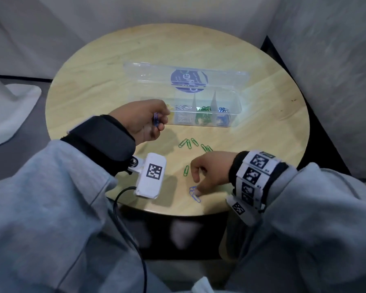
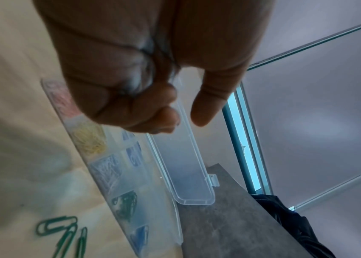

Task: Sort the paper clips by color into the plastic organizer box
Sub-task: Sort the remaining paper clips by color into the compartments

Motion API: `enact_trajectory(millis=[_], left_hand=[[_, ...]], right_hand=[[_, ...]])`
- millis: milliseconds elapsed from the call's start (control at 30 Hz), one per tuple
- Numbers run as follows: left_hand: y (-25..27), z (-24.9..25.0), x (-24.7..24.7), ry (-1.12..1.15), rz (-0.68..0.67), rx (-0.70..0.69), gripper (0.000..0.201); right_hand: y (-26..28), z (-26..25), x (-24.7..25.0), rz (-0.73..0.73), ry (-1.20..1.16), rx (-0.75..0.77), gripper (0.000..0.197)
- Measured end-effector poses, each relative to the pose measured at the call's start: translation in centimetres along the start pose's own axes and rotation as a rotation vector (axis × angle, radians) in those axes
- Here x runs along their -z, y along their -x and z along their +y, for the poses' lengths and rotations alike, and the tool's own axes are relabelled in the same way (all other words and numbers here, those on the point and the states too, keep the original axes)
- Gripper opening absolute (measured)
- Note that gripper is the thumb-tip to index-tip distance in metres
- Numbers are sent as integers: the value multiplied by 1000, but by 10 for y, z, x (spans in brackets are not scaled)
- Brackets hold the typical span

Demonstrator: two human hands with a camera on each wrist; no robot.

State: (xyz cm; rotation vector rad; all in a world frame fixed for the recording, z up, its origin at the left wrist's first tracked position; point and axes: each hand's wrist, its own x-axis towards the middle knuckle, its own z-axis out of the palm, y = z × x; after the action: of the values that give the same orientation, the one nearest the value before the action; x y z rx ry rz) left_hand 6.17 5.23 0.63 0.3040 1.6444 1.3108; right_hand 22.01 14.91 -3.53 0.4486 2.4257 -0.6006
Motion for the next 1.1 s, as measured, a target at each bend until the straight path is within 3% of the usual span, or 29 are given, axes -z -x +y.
enact_trajectory(millis=[133, 367, 567, 700, 833, 1000, 1100], left_hand=[[-5, -3, -2, -44, 37, 25, 15], [-12, -7, -7, -189, 14, 44, 14], [-14, -9, -8, -182, 13, 74, 9], [-16, -12, -7, -179, 11, 89, 11], [-17, -13, -6, -142, 7, 92, 9], [-18, -12, -5, -22, 7, 66, 16], [-20, -10, -4, 3, -20, 73, 32]], right_hand=[[-11, -4, -12, 14, 181, 46, 40], [-14, -7, -5, 27, 212, 50, 5], [-16, -10, -7, 36, 351, -5, 21], [-15, -9, -8, -4, 297, 8, 11], [-8, 12, 16, 73, -105, -9, 14], [11, 56, 63, 370, -1172, -53, 28], [16, 69, 70, 522, -1491, -77, 25]])
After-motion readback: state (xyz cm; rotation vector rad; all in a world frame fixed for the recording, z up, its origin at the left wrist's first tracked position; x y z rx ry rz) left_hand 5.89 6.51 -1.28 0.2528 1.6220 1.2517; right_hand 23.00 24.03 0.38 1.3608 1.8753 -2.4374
